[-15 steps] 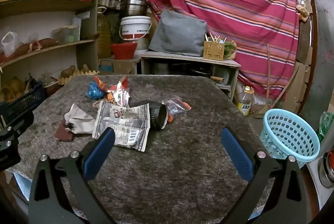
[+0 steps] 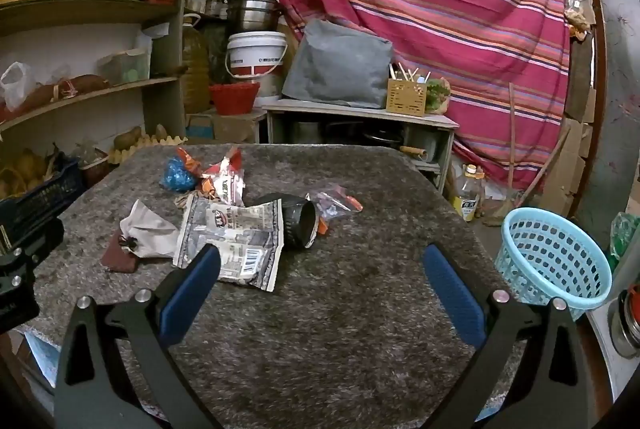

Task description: Collect trash

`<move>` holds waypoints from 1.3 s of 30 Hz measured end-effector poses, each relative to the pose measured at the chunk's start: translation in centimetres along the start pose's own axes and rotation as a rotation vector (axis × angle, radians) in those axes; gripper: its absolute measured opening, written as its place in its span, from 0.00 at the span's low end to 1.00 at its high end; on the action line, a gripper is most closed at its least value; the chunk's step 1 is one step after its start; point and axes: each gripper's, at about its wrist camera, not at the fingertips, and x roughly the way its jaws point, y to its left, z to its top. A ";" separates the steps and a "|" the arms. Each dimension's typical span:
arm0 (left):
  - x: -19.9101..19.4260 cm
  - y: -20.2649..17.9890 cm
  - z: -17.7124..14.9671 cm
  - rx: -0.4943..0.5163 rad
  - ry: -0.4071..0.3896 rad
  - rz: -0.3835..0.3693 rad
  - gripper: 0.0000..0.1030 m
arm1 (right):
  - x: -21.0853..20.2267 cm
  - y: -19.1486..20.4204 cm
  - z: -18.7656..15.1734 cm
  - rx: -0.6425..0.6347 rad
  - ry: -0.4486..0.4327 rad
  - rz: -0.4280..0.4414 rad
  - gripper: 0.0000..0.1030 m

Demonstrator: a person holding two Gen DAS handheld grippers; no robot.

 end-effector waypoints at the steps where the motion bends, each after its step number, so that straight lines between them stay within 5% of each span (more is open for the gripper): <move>1: 0.1 0.0 0.4 0.007 0.009 -0.001 0.95 | 0.0 -0.1 0.0 0.000 -0.001 -0.001 0.96; 39: 0.5 -0.2 0.0 0.008 0.017 -0.007 0.95 | 0.0 -0.5 -0.1 0.010 -0.007 -0.008 0.96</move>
